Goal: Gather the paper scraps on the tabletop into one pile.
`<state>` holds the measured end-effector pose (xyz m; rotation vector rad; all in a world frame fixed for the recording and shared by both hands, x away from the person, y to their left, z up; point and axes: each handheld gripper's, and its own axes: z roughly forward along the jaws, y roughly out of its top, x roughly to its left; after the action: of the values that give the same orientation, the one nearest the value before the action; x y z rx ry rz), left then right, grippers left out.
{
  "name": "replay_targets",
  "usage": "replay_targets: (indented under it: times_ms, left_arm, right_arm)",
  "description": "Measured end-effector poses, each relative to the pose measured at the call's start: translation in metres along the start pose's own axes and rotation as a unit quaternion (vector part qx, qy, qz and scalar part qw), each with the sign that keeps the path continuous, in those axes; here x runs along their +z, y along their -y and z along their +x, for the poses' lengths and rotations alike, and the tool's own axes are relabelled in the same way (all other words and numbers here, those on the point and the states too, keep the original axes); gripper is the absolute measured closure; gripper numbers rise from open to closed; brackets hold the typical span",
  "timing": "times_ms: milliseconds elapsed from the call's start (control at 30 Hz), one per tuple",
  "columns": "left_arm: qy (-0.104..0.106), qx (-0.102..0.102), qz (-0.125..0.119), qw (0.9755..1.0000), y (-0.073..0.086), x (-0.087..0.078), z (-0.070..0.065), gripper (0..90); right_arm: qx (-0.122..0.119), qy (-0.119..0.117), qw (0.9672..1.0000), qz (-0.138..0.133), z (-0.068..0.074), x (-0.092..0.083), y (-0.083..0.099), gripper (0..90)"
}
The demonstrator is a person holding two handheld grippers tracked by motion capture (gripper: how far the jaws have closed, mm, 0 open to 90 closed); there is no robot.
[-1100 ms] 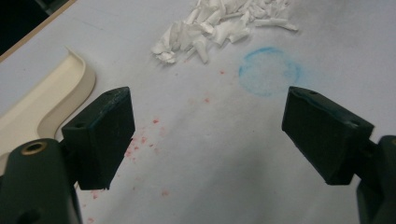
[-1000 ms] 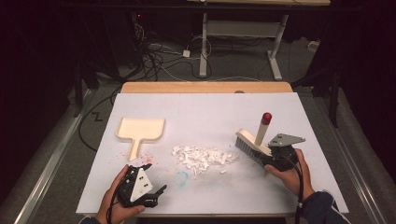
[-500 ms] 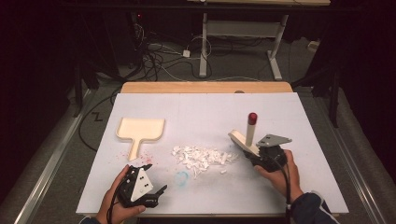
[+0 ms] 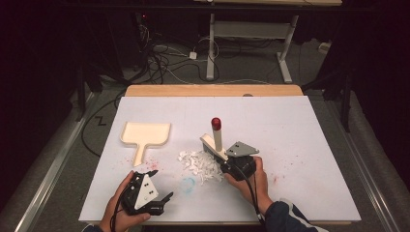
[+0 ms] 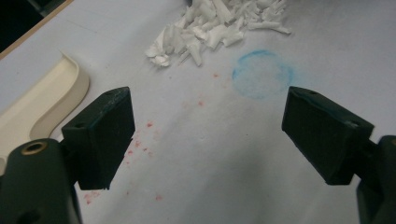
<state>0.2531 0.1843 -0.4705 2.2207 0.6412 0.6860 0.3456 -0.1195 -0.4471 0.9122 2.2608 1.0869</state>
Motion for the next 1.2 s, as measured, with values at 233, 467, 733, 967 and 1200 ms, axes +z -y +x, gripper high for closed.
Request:
replay_targets:
  times_ms: [233,467,733,967,1200]
  left_arm:
    - [-0.003,-0.003,0.005,1.0000,0.002,0.000,0.000,16.1]
    - [-0.006,-0.002,0.010,0.9999,0.002,0.000,0.000,16.0]
    - [-0.006,0.002,0.016,0.9998,0.002,0.001,-0.002,16.1]
    - [-0.003,0.002,0.013,0.9999,0.001,0.001,-0.001,16.1]
    - [0.000,0.001,0.008,1.0000,0.002,0.001,0.001,16.2]
  right_arm:
    - [0.016,-0.004,0.9993,-0.032,-0.026,-0.030,-0.003,68.6]
    - [0.014,-0.022,0.9993,-0.028,-0.052,-0.065,0.008,68.6]
    - [-0.023,-0.078,0.9964,0.024,-0.054,-0.107,0.041,68.6]
    - [-0.060,-0.156,0.9844,0.057,-0.025,-0.097,0.055,68.7]
    - [-0.067,-0.152,0.9853,0.038,-0.010,-0.059,0.031,68.8]
